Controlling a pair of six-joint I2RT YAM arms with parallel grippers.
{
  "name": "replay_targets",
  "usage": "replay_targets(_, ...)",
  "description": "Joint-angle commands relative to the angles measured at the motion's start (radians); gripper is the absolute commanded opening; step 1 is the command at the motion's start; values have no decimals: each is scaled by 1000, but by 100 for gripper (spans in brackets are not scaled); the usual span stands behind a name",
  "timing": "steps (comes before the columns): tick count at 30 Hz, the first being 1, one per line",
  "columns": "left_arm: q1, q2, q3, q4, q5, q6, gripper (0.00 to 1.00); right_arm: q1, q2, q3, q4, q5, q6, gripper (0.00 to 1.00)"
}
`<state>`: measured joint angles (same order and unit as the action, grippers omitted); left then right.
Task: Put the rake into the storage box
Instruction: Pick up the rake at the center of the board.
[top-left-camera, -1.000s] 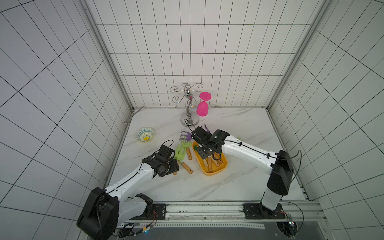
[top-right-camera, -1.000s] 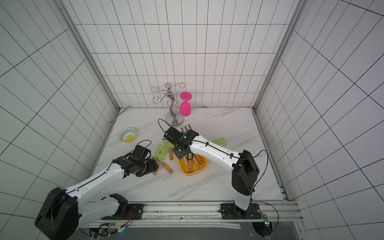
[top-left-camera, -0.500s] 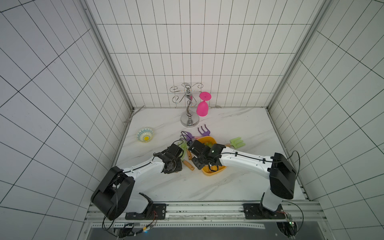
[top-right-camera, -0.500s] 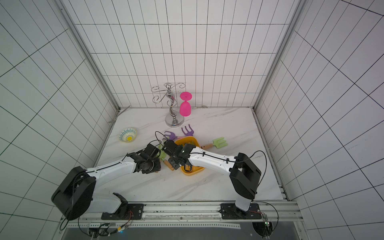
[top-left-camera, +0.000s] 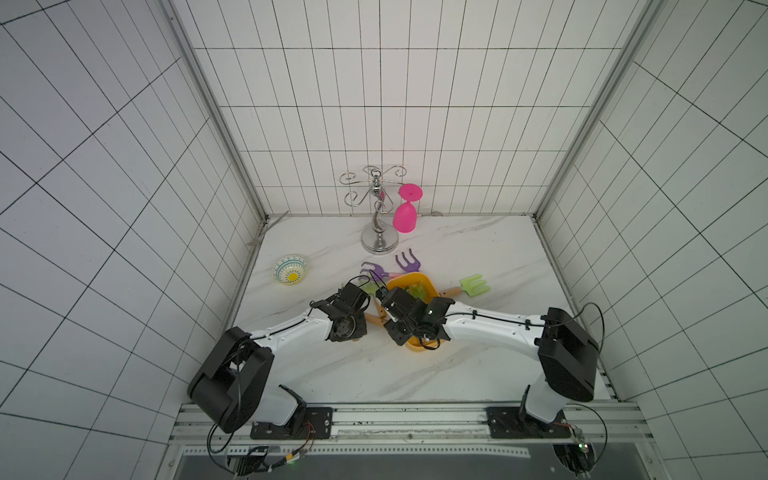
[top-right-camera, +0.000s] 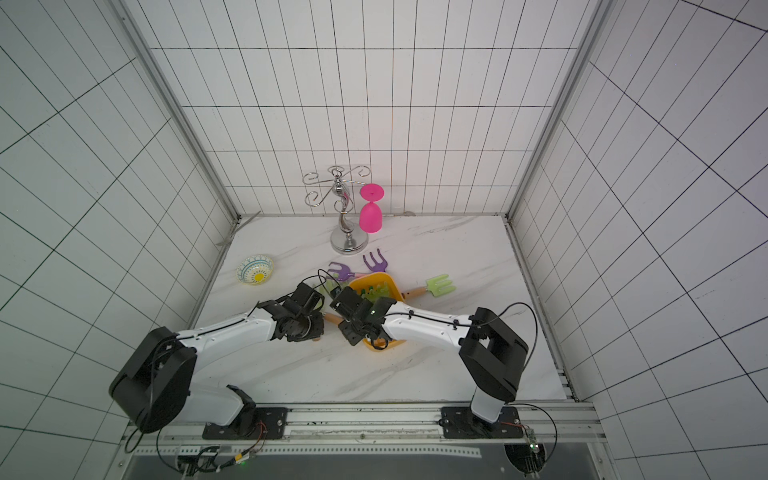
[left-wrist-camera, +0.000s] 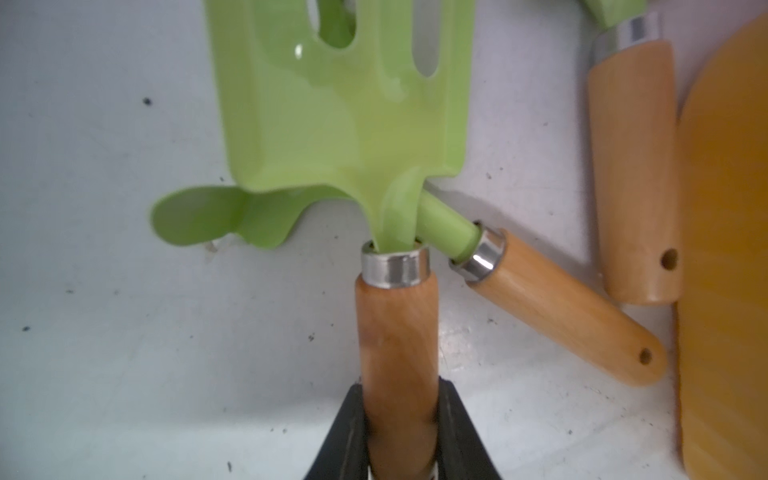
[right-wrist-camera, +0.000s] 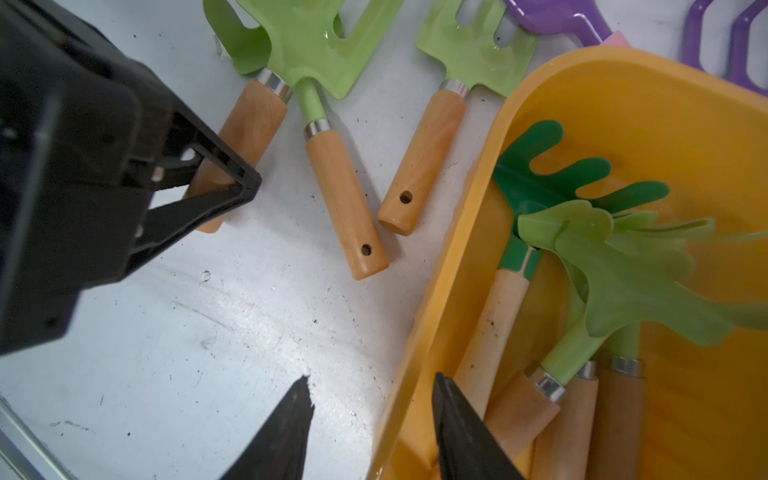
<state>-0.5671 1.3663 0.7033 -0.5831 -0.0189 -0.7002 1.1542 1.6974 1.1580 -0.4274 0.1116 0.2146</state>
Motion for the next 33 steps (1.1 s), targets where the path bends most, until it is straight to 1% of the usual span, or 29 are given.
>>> replay_targets(1, -3, -101, 61, -48, 8, 26, 12, 3, -39, -34, 61, -11, -59, 52)
replay_targets(5, 3, -181, 107, -109, -2, 41, 11, -11, -31, -21, 98, -66, -131, 52)
replay_targets(8, 19, -220, 128, -152, -19, 51, 11, -14, 19, 13, 117, -87, -196, 51)
replay_targets(12, 73, -243, 127, -161, -3, 85, 11, -25, 107, 54, 153, -75, -253, 50)
replay_targets(16, 127, -248, 125, -153, 20, 137, 10, -35, 158, 81, 188, -87, -302, 49)
replay_targets(21, 181, -245, 128, -155, 38, 186, 10, -38, 218, 118, 227, -62, -331, 48)
replay_targets(27, 220, -259, 118, -174, 43, 199, 9, -42, 284, 156, 234, -60, -355, 48)
replay_targets(30, 246, -273, 108, -176, 53, 205, 10, -45, 320, 185, 208, -64, -357, 46)
replay_targets(33, 266, -285, 105, -178, 60, 212, 9, -46, 339, 194, 191, -66, -357, 42)
